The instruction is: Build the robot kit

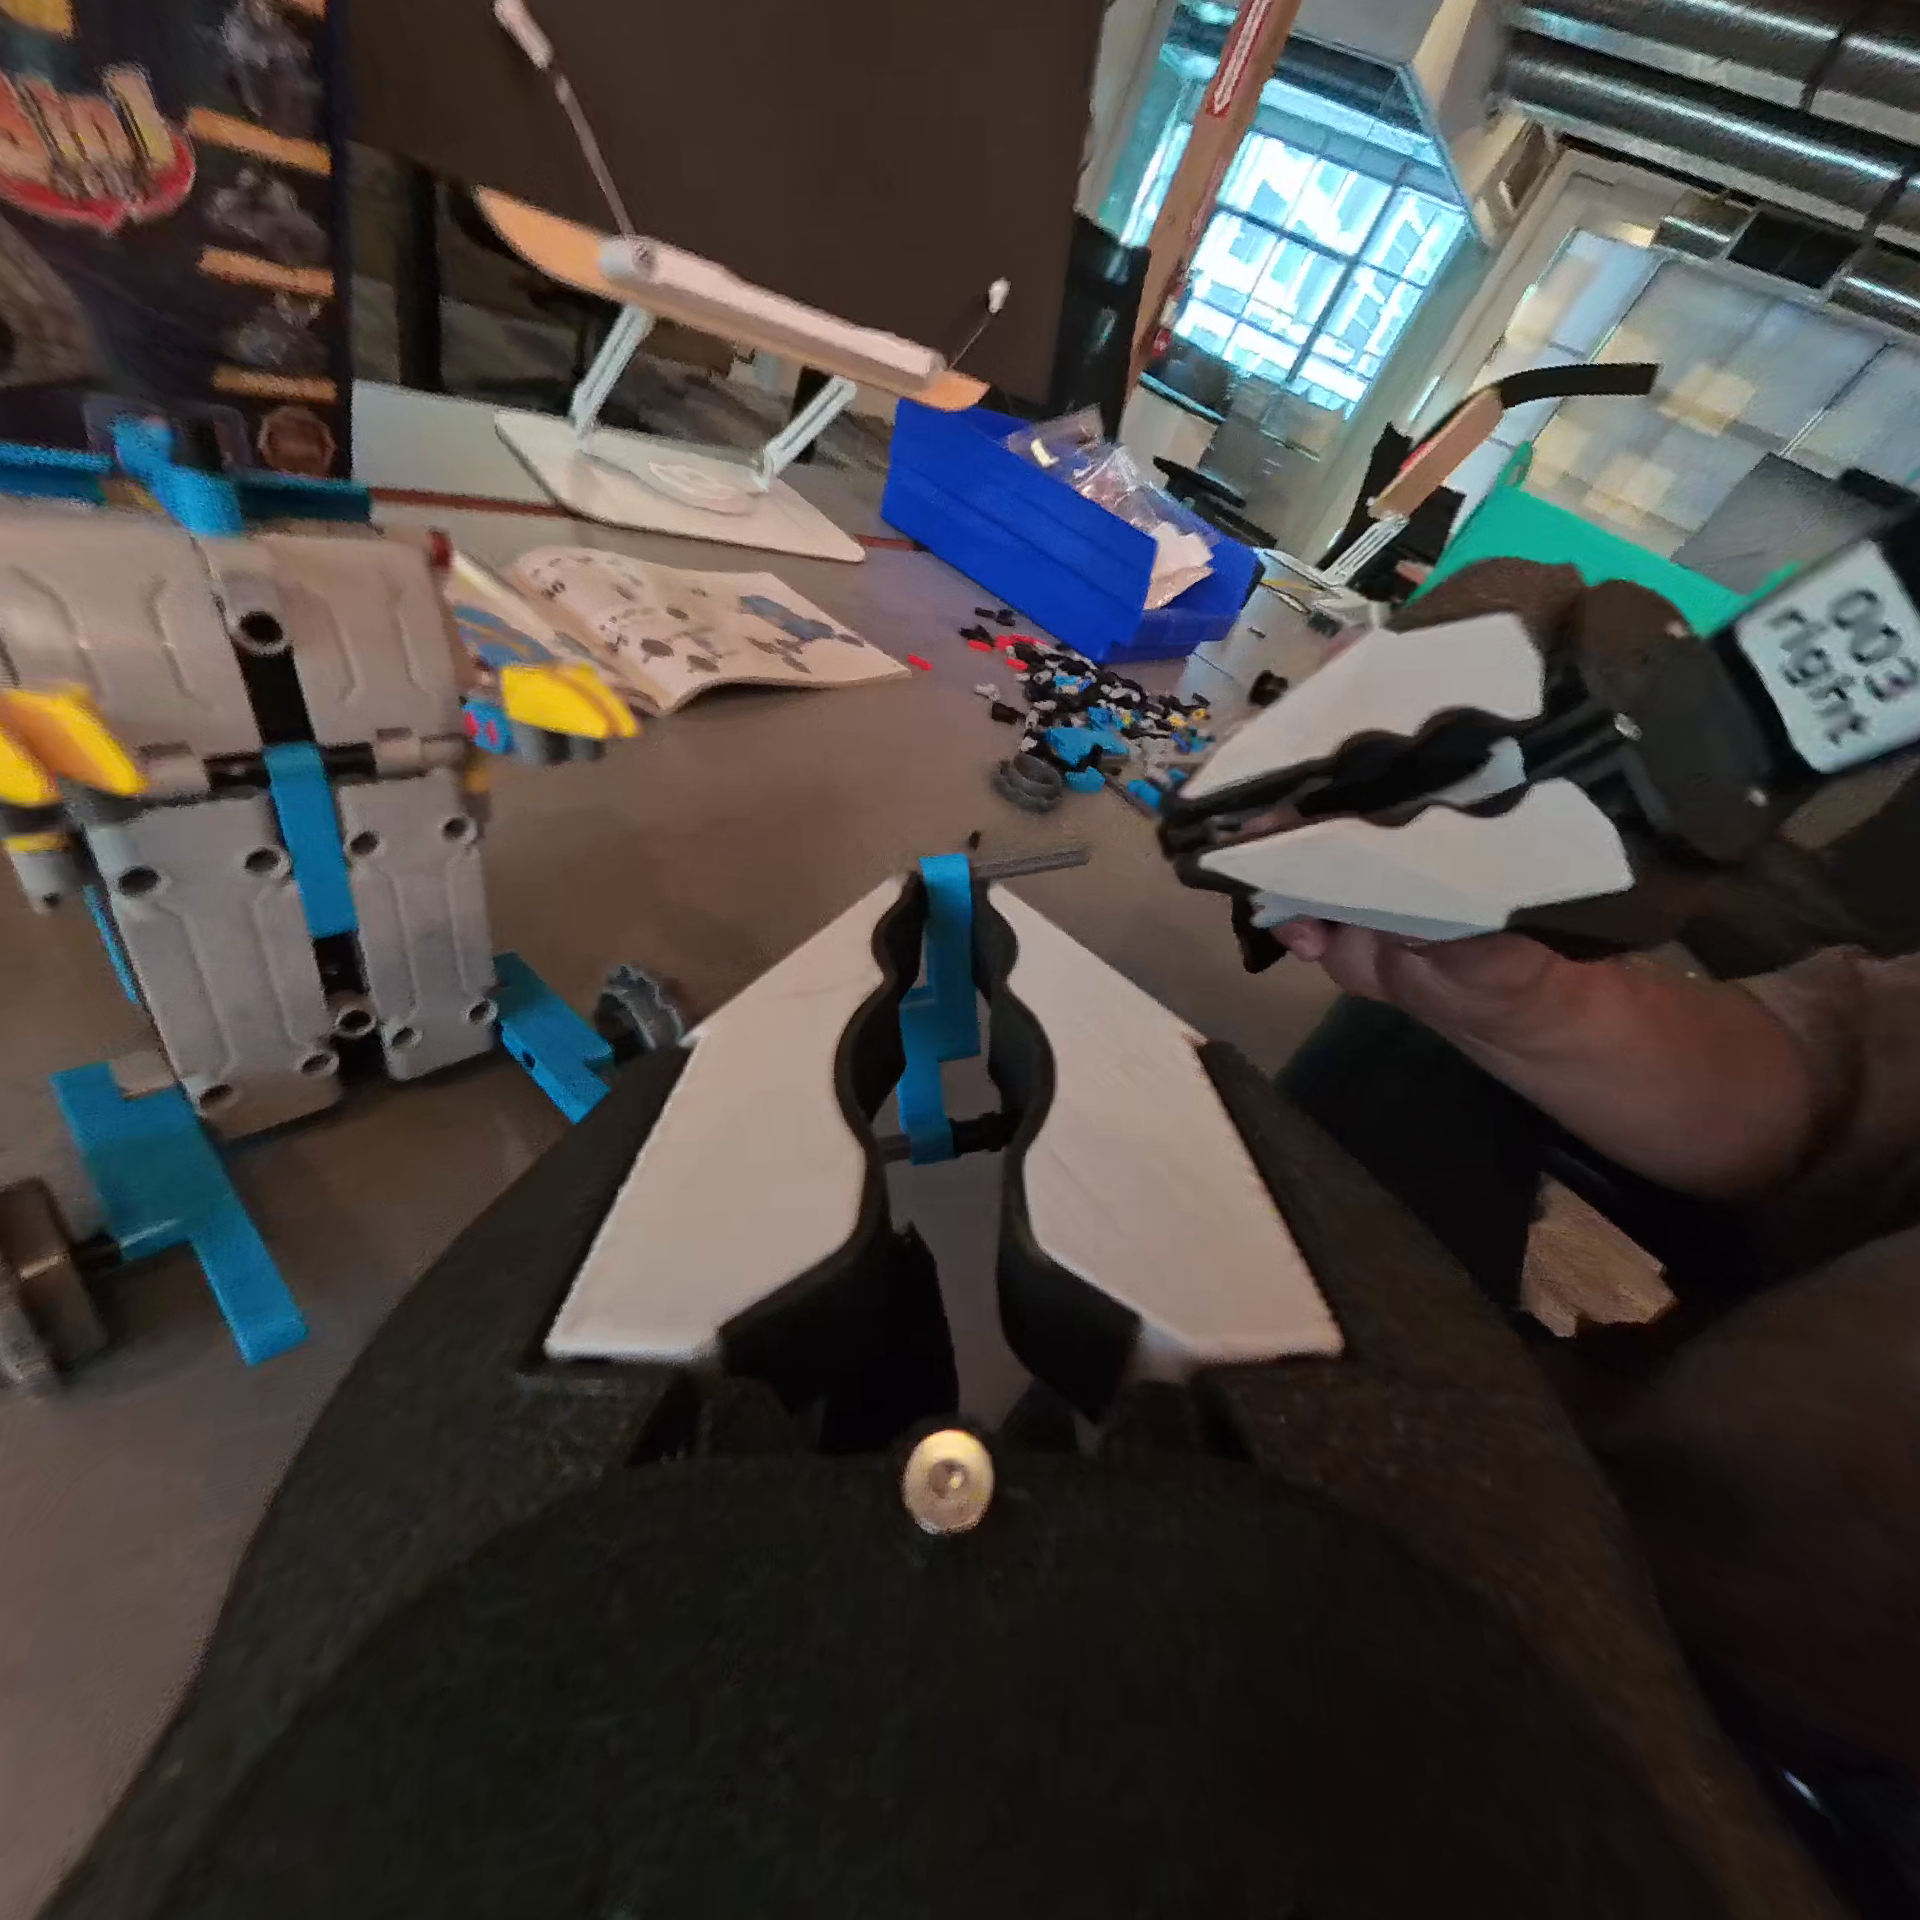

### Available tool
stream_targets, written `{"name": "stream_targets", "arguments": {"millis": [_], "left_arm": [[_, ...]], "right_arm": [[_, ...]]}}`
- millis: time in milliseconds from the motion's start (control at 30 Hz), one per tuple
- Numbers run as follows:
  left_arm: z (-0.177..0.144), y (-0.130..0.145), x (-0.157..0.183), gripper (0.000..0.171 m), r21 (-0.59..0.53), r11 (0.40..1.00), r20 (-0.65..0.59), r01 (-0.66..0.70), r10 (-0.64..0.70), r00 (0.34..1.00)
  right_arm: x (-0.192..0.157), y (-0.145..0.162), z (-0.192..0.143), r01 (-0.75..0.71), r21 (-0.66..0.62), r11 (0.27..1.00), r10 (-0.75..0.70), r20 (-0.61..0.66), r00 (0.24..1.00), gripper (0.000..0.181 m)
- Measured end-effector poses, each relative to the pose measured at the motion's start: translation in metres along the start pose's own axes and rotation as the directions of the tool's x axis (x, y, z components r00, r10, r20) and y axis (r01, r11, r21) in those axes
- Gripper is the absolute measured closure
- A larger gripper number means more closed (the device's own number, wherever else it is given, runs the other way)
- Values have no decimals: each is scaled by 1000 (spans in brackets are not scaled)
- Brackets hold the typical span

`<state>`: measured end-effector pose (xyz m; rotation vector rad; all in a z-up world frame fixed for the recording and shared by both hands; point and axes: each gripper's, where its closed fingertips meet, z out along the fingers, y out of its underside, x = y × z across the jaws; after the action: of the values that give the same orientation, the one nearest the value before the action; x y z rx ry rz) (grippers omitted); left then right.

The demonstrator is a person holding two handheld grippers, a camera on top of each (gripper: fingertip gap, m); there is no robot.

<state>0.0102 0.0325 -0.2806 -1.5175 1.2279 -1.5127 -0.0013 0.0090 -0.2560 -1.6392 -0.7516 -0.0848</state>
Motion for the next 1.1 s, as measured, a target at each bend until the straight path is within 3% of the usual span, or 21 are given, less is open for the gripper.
{"name": "stream_targets", "arguments": {"millis": [200, 567, 1100], "left_arm": [[7, 9, -3, 164, -69, 997, -10, 45, -46, 999], [10, 15, -2, 164, -113, 992, -16, 53, -55, 998], [13, 27, 11, 165, -188, 982, -91, 25, -43, 995]], "right_arm": [[3, 9, 7, 56, -55, 997, -60, -72, 996, 175], [1, 24, 8, 119, -125, 985, -128, -67, 990, 175], [-10, 31, 2, 270, -70, 960, -270, 1, 963, 175]]}}
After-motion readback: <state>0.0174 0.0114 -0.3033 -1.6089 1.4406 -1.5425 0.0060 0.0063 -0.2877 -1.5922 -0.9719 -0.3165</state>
